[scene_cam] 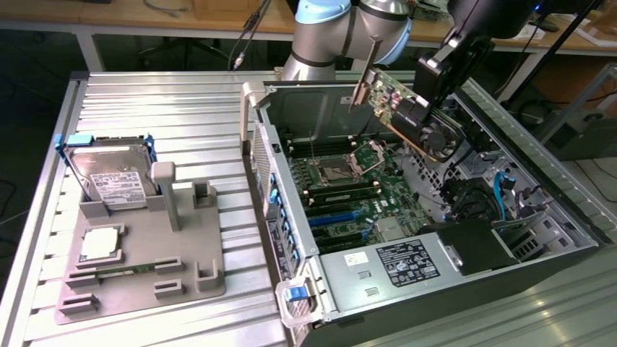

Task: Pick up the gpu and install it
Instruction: 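Insert the gpu into the slot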

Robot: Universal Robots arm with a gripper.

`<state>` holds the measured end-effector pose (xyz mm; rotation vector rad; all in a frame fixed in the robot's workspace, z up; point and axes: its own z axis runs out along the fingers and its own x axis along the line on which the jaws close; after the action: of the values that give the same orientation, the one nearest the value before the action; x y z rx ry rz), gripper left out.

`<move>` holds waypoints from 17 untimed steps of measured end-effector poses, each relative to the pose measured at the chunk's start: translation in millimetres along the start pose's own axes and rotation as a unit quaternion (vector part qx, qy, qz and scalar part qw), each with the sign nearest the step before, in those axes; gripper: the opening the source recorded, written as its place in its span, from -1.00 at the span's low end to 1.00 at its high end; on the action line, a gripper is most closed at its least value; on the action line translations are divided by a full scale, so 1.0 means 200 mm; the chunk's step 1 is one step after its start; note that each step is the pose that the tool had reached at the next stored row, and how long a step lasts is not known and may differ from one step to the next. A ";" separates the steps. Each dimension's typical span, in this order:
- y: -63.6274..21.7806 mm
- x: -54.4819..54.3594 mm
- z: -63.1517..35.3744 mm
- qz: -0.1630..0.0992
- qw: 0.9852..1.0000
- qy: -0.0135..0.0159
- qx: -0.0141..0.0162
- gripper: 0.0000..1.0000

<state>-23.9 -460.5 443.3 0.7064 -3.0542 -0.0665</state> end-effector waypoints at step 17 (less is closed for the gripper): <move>0.000 0.00 0.000 -0.029 1.000 0.001 0.000 -0.47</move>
<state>-23.9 -460.5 443.3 0.7932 -3.0316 -0.0662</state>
